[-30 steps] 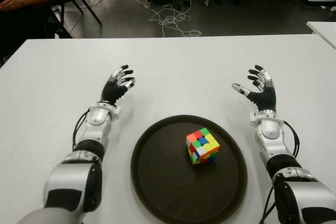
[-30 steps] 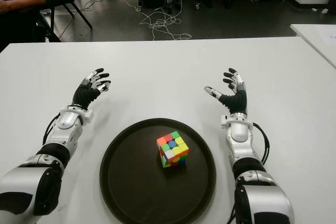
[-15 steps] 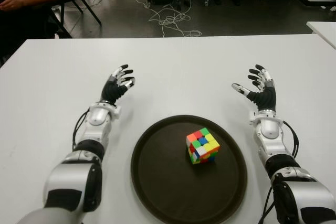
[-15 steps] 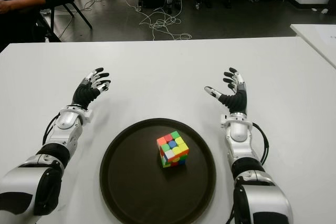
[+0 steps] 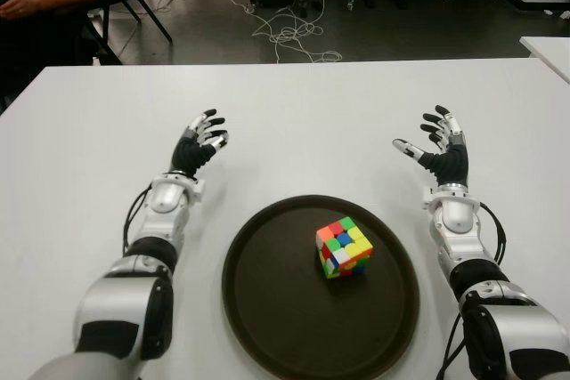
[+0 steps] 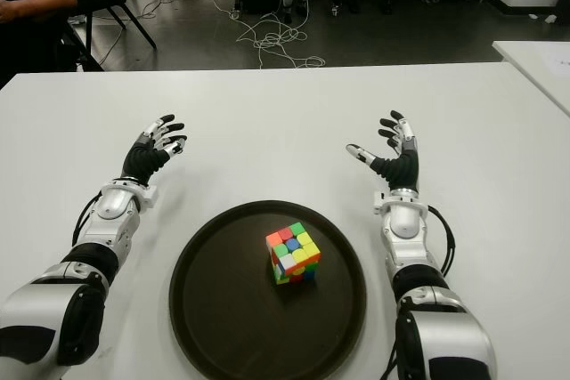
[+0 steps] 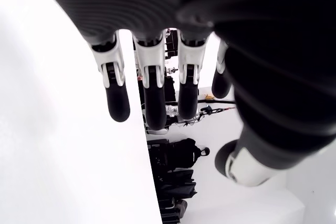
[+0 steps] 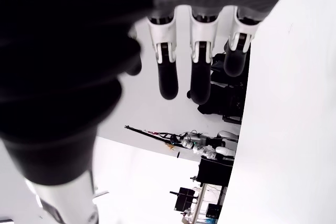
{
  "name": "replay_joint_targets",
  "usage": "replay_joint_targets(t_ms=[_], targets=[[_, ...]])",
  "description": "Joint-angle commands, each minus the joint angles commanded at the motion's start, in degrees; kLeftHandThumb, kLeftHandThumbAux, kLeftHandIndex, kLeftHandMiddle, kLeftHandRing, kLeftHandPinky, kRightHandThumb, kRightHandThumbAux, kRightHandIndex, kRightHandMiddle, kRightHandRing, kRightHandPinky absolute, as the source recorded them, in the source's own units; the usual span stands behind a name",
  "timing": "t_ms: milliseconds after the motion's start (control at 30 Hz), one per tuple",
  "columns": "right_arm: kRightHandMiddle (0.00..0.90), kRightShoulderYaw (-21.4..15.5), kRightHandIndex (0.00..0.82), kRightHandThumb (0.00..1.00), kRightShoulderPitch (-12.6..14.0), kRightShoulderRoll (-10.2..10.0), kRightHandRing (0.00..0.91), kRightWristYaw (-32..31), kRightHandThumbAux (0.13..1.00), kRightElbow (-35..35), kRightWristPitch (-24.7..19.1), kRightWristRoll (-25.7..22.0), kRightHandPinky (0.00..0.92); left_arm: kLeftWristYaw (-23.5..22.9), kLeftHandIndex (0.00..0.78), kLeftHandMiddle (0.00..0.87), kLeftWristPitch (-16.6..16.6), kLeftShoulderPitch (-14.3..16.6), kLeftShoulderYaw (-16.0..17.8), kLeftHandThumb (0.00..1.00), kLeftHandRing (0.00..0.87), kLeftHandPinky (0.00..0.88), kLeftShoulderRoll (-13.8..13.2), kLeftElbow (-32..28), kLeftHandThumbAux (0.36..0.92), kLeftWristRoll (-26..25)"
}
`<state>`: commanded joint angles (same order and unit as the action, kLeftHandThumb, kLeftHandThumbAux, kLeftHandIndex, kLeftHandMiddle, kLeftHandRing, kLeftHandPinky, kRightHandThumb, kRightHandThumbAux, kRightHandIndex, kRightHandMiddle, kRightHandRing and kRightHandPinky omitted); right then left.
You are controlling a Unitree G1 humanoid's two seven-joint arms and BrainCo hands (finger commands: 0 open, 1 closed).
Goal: Pick up the Rubik's Cube and put it in the plate
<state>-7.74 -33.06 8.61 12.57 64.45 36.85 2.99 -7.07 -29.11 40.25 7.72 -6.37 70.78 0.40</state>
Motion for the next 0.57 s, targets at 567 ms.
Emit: replay_joint_targets(t_ms=[567], targets=[[0.239, 0.24, 0.162, 0.000, -0.09, 0.29, 0.225, 0.91, 0.800, 0.26, -0.82, 0.70, 0.185, -1.04, 0.118, 0.187, 0.30, 0.12, 0.12, 0.226, 0.205, 0.236, 0.03, 0.15, 0.749, -0.29]])
